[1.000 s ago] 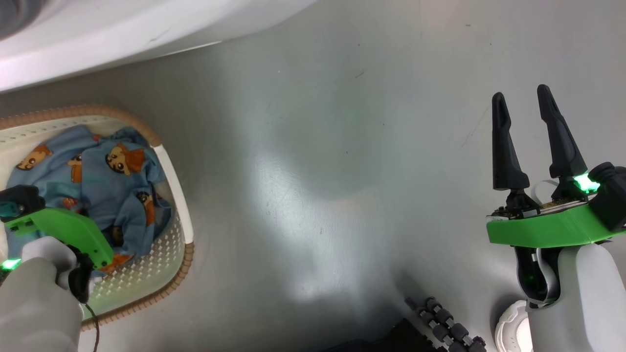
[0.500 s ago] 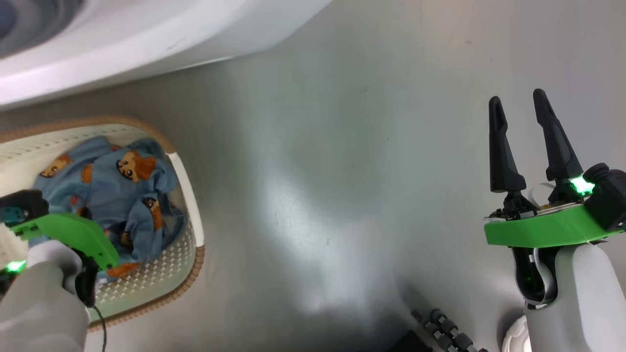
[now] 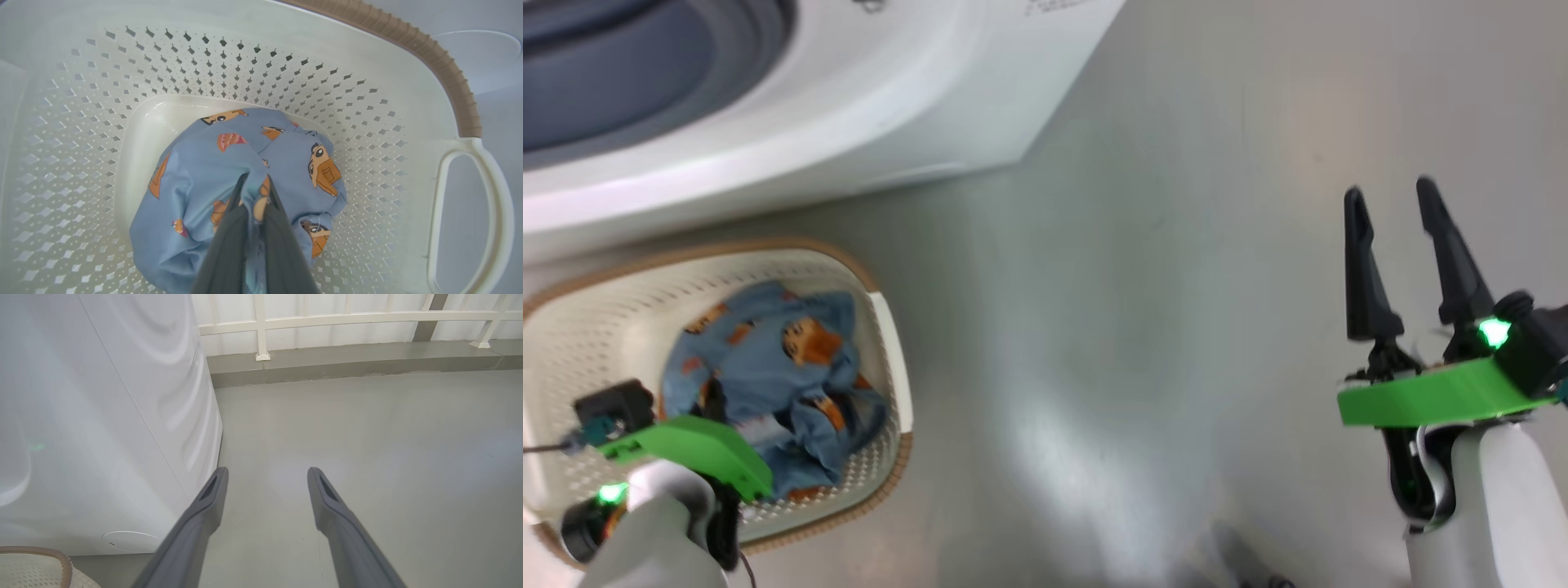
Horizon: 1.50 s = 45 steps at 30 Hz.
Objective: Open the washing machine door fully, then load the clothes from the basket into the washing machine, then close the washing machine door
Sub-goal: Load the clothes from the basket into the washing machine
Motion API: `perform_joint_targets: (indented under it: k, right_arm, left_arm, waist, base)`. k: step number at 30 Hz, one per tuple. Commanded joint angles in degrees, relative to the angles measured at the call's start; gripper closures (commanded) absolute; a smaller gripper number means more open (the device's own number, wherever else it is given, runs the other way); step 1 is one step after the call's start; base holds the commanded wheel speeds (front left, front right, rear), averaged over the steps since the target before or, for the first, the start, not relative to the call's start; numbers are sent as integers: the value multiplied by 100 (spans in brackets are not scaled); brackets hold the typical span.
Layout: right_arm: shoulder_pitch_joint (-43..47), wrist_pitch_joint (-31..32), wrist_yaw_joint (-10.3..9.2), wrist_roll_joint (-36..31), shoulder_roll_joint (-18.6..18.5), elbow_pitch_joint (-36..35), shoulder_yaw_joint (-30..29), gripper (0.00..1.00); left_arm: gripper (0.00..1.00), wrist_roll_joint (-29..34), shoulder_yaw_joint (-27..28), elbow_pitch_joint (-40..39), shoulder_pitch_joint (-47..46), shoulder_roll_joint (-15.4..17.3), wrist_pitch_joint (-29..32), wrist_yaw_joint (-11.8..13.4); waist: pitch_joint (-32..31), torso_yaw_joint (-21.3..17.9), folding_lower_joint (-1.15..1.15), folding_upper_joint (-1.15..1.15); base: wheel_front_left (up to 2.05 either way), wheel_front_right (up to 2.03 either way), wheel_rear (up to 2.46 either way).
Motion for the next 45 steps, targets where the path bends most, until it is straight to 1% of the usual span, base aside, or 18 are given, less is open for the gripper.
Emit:
perform_joint_targets:
  k: [1, 4, 10, 12, 13, 18, 28, 35, 40, 45]
  right_arm:
    - [272, -27, 9, -13, -44, -77, 91, 0]
    - [420, -27, 9, -52, -44, -19, 41, 0]
    - [749, -27, 9, -129, -44, 87, 14, 0]
    - [888, -27, 9, -154, -44, 129, -2, 0]
    - [888, -27, 9, -154, -44, 129, -2, 0]
    - [1287, -27, 9, -187, -44, 207, -35, 0]
    - [1907, -27, 9, -203, -44, 335, -24, 0]
    - [2229, -27, 9, -205, -44, 368, 0, 0]
    - [2347, -27, 9, -218, -44, 358, 6, 0]
    - [2429, -27, 9, -246, -44, 380, 13, 0]
  left_arm:
    - [100, 33, 82, -97, 316, 173, -84, -11]
    - [100, 117, 97, -398, 543, 121, -114, 75]
    - [100, 418, 268, -1485, 1277, -27, -119, 340]
    - [100, 589, 308, -1853, 1566, -62, -119, 467]
    - [100, 589, 308, -1853, 1566, -62, -119, 467]
    - [100, 878, 448, -2606, 2316, -201, -120, 681]
    - [100, 1106, 728, -3620, 3381, -421, -120, 908]
    - [100, 1375, 907, -4407, 3941, -482, -120, 1074]
    - [100, 1536, 980, -4921, 4204, -513, -120, 1145]
    - [100, 1638, 1002, -5224, 4334, -538, -120, 1194]
  waist:
    - [-531, 276, 0, 0]
    - [-889, 391, 0, 0]
    - [-1608, 574, 0, 0]
    - [-1854, 629, 0, 0]
    - [-1854, 629, 0, 0]
    - [-2443, 769, 0, 0]
    - [-3355, 1001, 0, 0]
    - [-3829, 1100, 0, 0]
    - [-3988, 1153, 0, 0]
    - [-4125, 1221, 0, 0]
  base:
    - [0, 0, 0]
    - [0, 0, 0]
    - [0, 0, 0]
    - [0, 0, 0]
    - [0, 0, 0]
    - [0, 0, 0]
    - [0, 0, 0]
    - [0, 0, 0]
    - [0, 0, 0]
    - [0, 0, 0]
